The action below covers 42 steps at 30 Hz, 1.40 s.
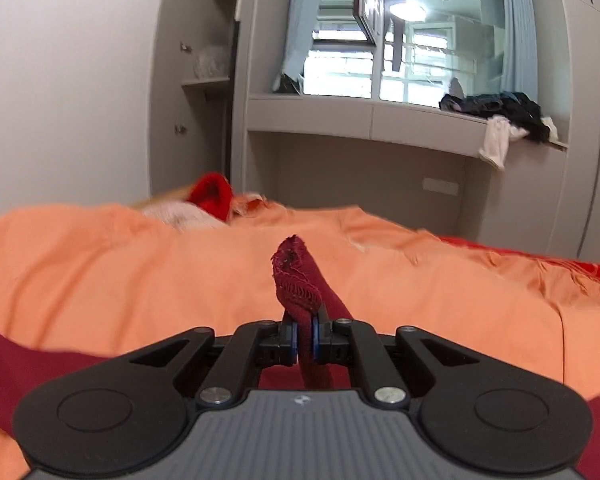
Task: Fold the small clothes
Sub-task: 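Carry the held sleeve across the shirt body with the right tool, then release, then reach the left tool to the other sleeve cuff and close on it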
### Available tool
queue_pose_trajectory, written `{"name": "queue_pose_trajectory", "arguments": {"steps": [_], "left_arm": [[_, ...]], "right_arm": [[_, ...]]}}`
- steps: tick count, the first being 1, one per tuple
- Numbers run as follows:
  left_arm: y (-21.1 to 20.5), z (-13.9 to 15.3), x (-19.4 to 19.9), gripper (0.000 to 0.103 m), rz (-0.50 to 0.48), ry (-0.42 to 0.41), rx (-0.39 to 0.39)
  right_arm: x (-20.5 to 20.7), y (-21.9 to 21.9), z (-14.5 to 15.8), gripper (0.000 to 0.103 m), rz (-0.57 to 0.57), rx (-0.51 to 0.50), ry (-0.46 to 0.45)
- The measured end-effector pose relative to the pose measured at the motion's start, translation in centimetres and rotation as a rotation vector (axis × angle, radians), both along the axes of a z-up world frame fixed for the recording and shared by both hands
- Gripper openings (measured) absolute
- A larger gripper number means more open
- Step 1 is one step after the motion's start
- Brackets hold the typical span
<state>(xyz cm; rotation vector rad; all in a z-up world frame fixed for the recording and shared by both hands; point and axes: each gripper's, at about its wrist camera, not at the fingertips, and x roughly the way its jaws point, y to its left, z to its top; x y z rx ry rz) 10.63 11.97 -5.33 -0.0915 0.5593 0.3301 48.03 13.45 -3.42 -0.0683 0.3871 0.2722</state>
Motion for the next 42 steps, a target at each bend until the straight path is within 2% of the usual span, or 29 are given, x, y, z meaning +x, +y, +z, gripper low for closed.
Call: {"name": "queue_pose_trajectory", "arguments": {"steps": [3, 8, 9, 10, 12, 14, 16, 18, 20, 21, 22, 24, 30, 33, 35, 36, 37, 39, 40, 42], "left_arm": [[-0.1, 0.1, 0.2, 0.102, -0.009, -0.003, -0.018], [-0.5, 0.0, 0.1, 0.102, -0.014, 0.0, 0.005], [-0.4, -0.1, 0.1, 0.102, -0.007, 0.005, 0.008], [-0.2, -0.2, 0.1, 0.102, 0.0, 0.008, 0.007], [0.2, -0.2, 0.1, 0.102, 0.013, 0.011, -0.005], [0.5, -0.1, 0.1, 0.102, 0.019, 0.008, -0.016], [0.6, -0.1, 0.0, 0.102, 0.022, 0.006, -0.017], [0.6, 0.0, -0.1, 0.102, 0.024, 0.004, -0.014], [0.5, 0.1, -0.2, 0.102, 0.018, -0.004, -0.021], [0.5, 0.2, -0.2, 0.102, 0.012, -0.009, -0.025], [0.5, 0.3, -0.2, 0.102, 0.007, -0.013, -0.029], [0.4, 0.3, -0.3, 0.102, 0.005, -0.018, -0.029], [1.9, 0.2, -0.3, 0.102, 0.042, -0.026, -0.079], [3.0, -0.1, 0.0, 0.102, 0.076, -0.013, -0.095], [3.9, -0.1, 0.2, 0.102, 0.1, -0.007, -0.109], [4.4, -0.2, 0.3, 0.102, 0.115, -0.006, -0.122], [4.9, -0.1, 0.4, 0.102, 0.13, -0.006, -0.133], [6.1, 0.0, 0.5, 0.102, 0.151, -0.01, -0.162], [6.7, 0.3, 0.6, 0.102, 0.162, -0.017, -0.171], [8.0, 1.0, 0.6, 0.102, 0.17, -0.053, -0.184]], "right_arm": [[0.4, 1.5, -1.0, 0.007, 0.012, -0.051, 0.029], [1.4, 4.7, -5.7, 0.01, 0.051, -0.084, 0.145], [1.6, 5.4, -6.6, 0.018, 0.065, -0.096, 0.173], [1.7, 6.1, -7.4, 0.04, 0.09, -0.1, 0.203], [0.9, 6.6, -8.0, 0.074, 0.153, -0.056, 0.203], [-0.5, 5.8, -6.8, 0.076, 0.246, 0.056, 0.167], [-1.2, 4.3, -5.0, 0.08, 0.264, 0.157, 0.146], [-1.1, 2.3, -3.1, 0.083, 0.257, 0.178, 0.106], [-0.2, 1.4, -2.1, 0.08, 0.192, 0.062, 0.103], [0.3, 1.2, -2.3, 0.065, 0.161, -0.01, 0.112], [0.8, 1.1, -2.8, 0.044, 0.152, -0.049, 0.141], [2.0, 1.3, -4.8, 0.031, 0.17, -0.075, 0.244], [2.2, 3.7, -10.6, 0.029, 0.193, -0.103, 0.412], [0.0, 2.1, -8.5, 0.028, 0.201, -0.031, 0.342], [-3.3, -0.3, -5.6, 0.033, 0.213, 0.001, 0.266], [-5.4, -1.7, -4.1, 0.046, 0.223, 0.0, 0.222], [-8.1, -3.3, -2.5, 0.068, 0.236, -0.002, 0.179], [-13.3, -6.1, -0.2, 0.09, 0.26, 0.013, 0.108], [-15.6, -7.4, 0.7, 0.094, 0.279, 0.022, 0.089], [-19.9, -10.3, 2.2, 0.094, 0.323, 0.047, 0.086]]}}
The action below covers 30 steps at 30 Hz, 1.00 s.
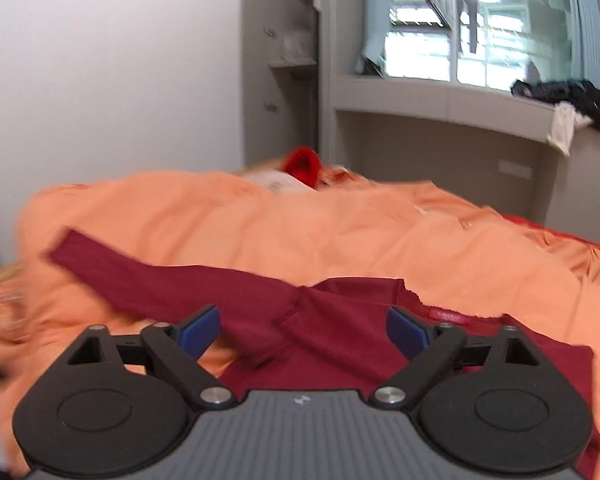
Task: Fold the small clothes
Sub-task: 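Reach the left tool to the other sleeve cuff and close on it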
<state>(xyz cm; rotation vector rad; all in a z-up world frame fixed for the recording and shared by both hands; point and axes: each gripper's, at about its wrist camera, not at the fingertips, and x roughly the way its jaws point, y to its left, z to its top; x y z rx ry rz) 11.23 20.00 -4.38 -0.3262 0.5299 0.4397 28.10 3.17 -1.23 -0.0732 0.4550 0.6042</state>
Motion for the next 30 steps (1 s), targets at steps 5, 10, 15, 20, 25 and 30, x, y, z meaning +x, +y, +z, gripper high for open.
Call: {"name": "queue_pose_trajectory", "arguments": {"steps": [5, 10, 15, 20, 25, 30], "left_arm": [[4.2, 1.8, 0.9, 0.102, 0.044, -0.123, 0.045], [8.8, 1.2, 3.1, 0.102, 0.075, -0.235, 0.1], [13.1, -1.7, 5.1, 0.102, 0.078, -0.29, 0.064], [16.1, -5.0, 6.2, 0.102, 0.054, -0.331, -0.01], [19.2, -7.5, 8.3, 0.102, 0.074, -0.326, -0.089], [20.8, -8.1, 10.8, 0.092, 0.056, -0.315, -0.125]], "right_arm": [[-9.0, -5.6, 1.3, 0.094, -0.019, 0.052, -0.039], [-13.1, -8.0, 1.8, 0.094, -0.055, 0.057, -0.039], [-15.0, -9.0, 2.3, 0.095, -0.131, -0.005, -0.099], [-14.1, -9.1, 2.3, 0.095, -0.167, 0.03, -0.067], [-12.8, -7.1, 2.0, 0.095, -0.159, 0.01, -0.062], [-12.3, -5.2, 1.7, 0.095, -0.12, 0.012, -0.064]]}}
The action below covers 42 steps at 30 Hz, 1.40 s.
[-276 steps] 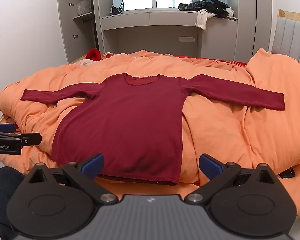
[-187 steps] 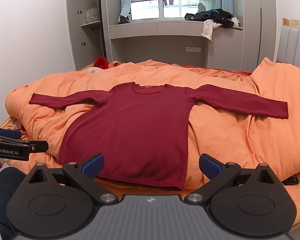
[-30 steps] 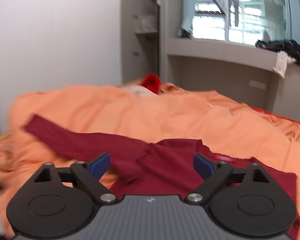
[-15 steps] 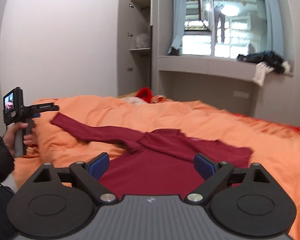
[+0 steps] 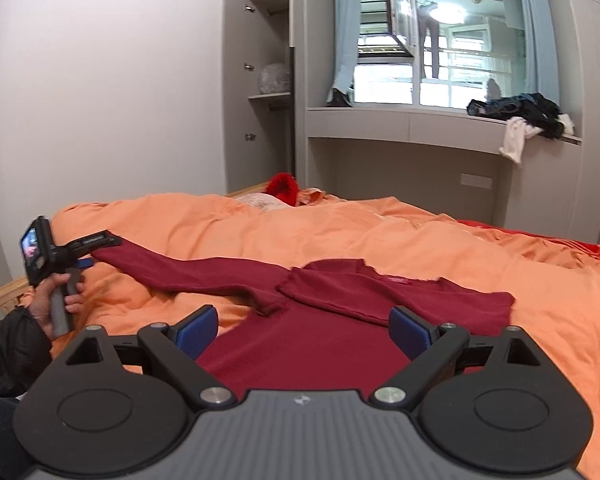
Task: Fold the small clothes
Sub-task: 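Reach the left tool to the other sleeve cuff and close on it, then lift and lay the held sleeve across the shirt body with the left tool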
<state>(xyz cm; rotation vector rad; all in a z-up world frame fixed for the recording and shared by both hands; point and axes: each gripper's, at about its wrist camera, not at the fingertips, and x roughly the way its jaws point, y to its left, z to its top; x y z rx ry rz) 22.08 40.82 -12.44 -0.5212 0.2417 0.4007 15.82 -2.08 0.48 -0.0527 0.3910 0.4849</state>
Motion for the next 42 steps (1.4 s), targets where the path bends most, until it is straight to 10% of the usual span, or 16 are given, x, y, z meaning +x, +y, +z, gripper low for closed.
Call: {"name": "queue_pose_trajectory", "arguments": {"steps": [4, 6, 7, 18, 28, 34, 42], "left_arm": [[1.0, -0.3, 2.1, 0.065, 0.051, 0.031, -0.02], [1.5, -0.2, 2.8, 0.006, 0.053, 0.067, -0.014], [1.8, -0.3, 3.2, 0.003, 0.042, 0.093, -0.015], [-8.0, 9.1, 4.3, 0.003, -0.093, 0.027, 0.235], [-29.2, 16.8, 13.9, 0.003, -0.376, -0.029, 0.38], [-43.2, 14.4, 20.2, 0.003, -0.533, 0.016, 0.431], [-58.6, 3.8, 24.9, 0.003, -0.754, 0.188, 0.568]], "right_arm": [[0.3, 0.9, -0.3, 0.095, 0.004, -0.022, 0.006], [0.3, 0.9, -0.4, 0.095, -0.001, -0.024, 0.009], [0.4, 0.8, -0.4, 0.095, -0.007, -0.023, 0.01], [0.2, -4.4, -1.4, 0.095, -0.108, 0.063, 0.042], [-1.4, -13.4, -4.3, 0.095, -0.233, 0.101, 0.031], [-1.1, -18.4, -6.1, 0.096, -0.256, 0.214, 0.029], [-1.4, -20.8, -6.8, 0.097, -0.267, 0.262, -0.019]]}}
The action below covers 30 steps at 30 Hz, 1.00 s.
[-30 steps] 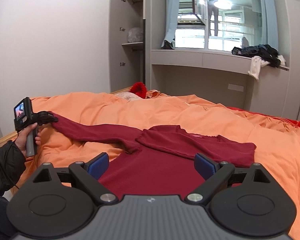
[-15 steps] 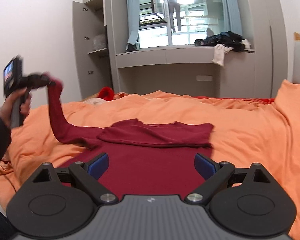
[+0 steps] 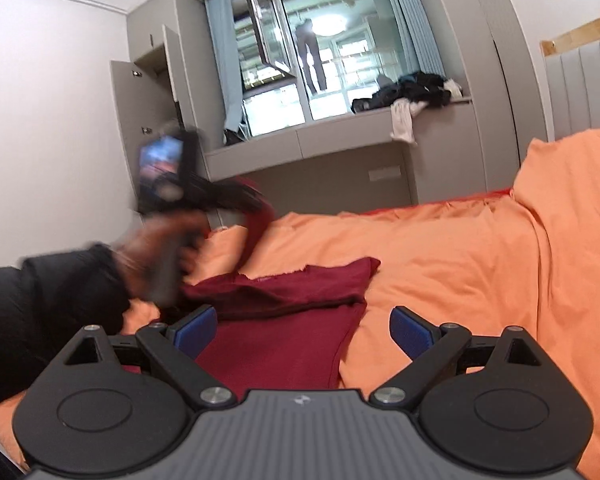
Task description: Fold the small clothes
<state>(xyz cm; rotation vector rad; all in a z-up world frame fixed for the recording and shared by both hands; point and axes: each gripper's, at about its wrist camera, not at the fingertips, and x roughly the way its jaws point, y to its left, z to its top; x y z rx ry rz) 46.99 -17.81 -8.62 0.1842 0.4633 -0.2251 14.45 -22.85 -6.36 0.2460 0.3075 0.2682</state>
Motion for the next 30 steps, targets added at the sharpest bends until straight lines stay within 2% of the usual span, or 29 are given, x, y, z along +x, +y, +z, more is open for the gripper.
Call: {"name": "queue_pose_trajectory", "arguments": {"steps": [4, 7, 8, 10, 12, 13, 16, 18, 21, 24, 27, 30], "left_arm": [[-3.3, -5.4, 0.5, 0.004, -0.061, 0.085, 0.119], [-4.3, -7.8, 0.5, 0.004, -0.073, 0.132, 0.163], [-4.3, -8.2, 0.6, 0.011, -0.071, 0.152, 0.164], [-3.8, -8.7, 1.0, 0.033, -0.061, 0.191, 0.156], [-3.3, -8.4, 0.9, 0.083, -0.037, 0.157, 0.155], [-3.0, -7.9, 0.6, 0.09, -0.025, 0.13, 0.148], [-1.0, -4.7, 0.2, 0.093, -0.039, 0.109, 0.031], [0.0, -2.7, -0.5, 0.093, -0.047, 0.093, -0.007], [2.3, 0.3, -3.3, 0.097, -0.052, 0.034, 0.008], [5.5, 2.9, -7.8, 0.102, -0.022, -0.018, 0.064], [9.4, 3.9, -12.7, 0.102, 0.006, 0.001, 0.099], [13.4, 3.0, -18.1, 0.102, 0.04, 0.038, 0.137]], "right_arm": [[0.0, -0.8, -0.6, 0.097, 0.002, 0.043, 0.001], [0.0, -1.4, -0.9, 0.097, -0.012, 0.058, -0.001], [0.0, -1.6, -0.9, 0.097, -0.02, 0.063, -0.004], [0.1, -1.9, -1.2, 0.097, -0.027, 0.079, -0.005], [0.3, -2.1, -1.4, 0.097, -0.027, 0.089, -0.001], [0.3, -2.1, -1.5, 0.097, -0.03, 0.089, 0.003], [0.5, -2.1, -1.9, 0.097, -0.042, 0.091, 0.024], [0.9, -2.2, -2.1, 0.097, -0.057, 0.089, 0.043], [1.4, -2.2, -2.5, 0.097, -0.097, 0.057, 0.064], [1.4, -2.1, -2.8, 0.097, -0.105, 0.041, 0.072], [1.5, -1.8, -3.2, 0.097, -0.092, 0.028, 0.092], [1.0, -1.2, -3.3, 0.097, -0.085, 0.01, 0.114]]}}
